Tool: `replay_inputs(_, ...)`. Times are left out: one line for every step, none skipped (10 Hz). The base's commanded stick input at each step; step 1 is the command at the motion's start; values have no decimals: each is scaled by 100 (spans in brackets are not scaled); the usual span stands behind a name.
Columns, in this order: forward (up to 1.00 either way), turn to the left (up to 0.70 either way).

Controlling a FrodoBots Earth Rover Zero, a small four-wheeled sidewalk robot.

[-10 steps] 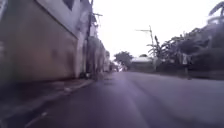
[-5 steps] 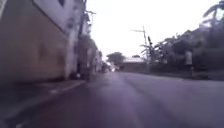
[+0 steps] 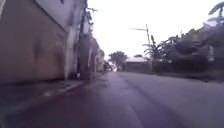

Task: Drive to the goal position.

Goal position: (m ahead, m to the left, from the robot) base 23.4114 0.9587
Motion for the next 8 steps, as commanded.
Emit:
replay_inputs(70, -12)
replay_inputs(70, -34)
replay_inputs(70, -35)
replay_inputs(70, -35)
replay_inputs(70, -23)
replay_inputs(70, -1)
replay_inputs(70, 0)
replay_inputs(70, 0)
